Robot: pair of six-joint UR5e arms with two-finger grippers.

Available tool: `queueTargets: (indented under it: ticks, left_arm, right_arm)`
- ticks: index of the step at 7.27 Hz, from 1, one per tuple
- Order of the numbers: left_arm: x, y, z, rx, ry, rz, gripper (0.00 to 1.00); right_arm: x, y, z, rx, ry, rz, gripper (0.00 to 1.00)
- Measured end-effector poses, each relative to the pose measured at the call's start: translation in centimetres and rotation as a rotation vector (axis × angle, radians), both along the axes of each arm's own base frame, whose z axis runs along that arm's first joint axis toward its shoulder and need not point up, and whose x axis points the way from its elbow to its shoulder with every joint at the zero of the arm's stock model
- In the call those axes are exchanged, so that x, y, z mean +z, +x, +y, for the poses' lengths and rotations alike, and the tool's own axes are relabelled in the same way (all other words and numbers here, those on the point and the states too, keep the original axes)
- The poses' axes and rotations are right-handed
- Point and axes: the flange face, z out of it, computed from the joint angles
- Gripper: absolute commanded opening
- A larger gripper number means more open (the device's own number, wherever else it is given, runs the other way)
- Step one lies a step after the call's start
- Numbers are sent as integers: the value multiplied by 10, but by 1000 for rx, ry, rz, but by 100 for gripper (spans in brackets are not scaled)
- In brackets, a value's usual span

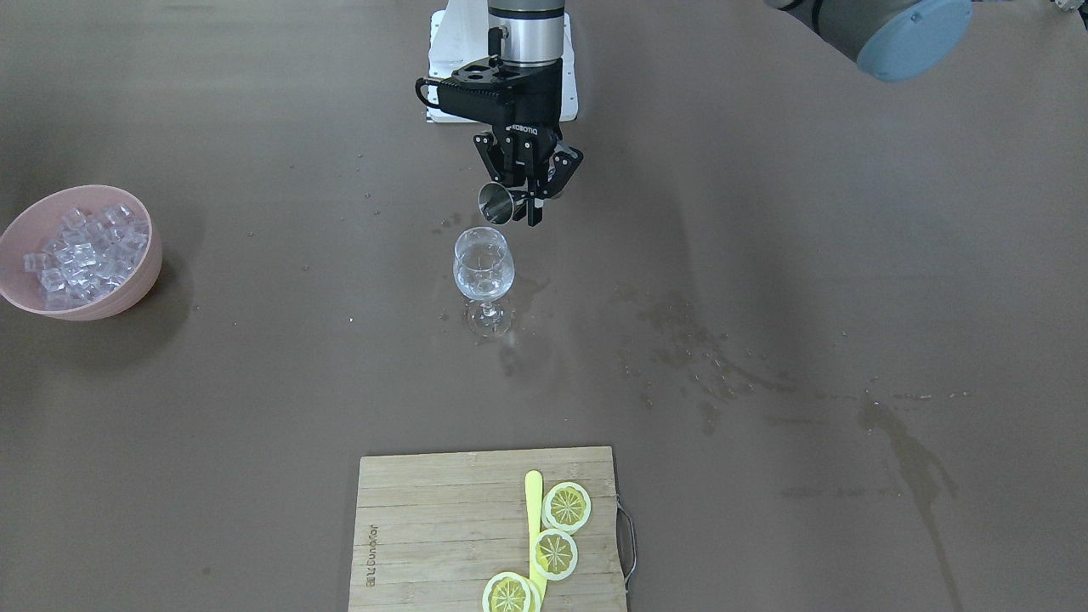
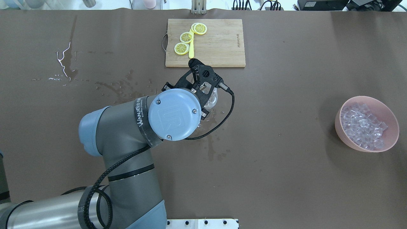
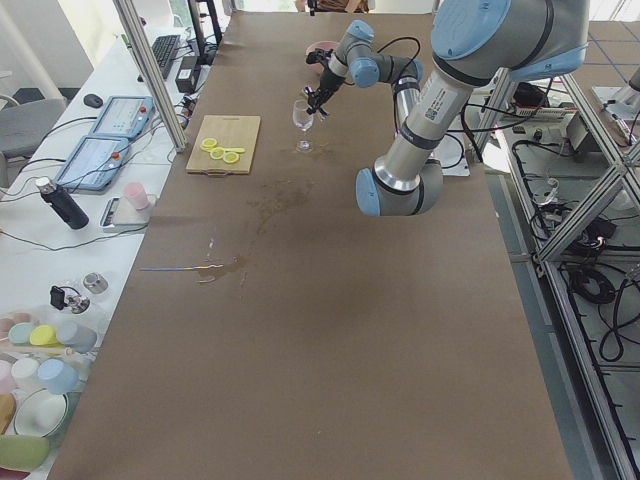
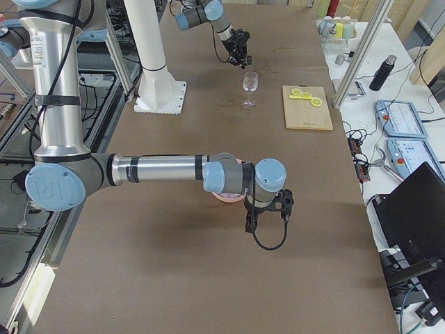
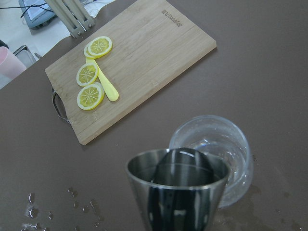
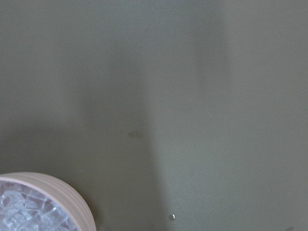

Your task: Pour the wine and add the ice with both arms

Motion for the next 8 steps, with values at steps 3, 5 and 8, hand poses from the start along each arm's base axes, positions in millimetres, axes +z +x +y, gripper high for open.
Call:
queueTargets:
  ticks: [3,5,8]
  left_arm:
    - [3,3,-5,16,-7,-71,0]
    - [0,2,-4,21,-21,-111,0]
    - [-28,-4,-1,23,-44,-164,0]
  right_arm:
    - [1,-1,0,-2,-2,-2,100]
    - [1,-2,-1,-4,-3,-2,100]
    - [2,-3,-1,-5,-5,-2,100]
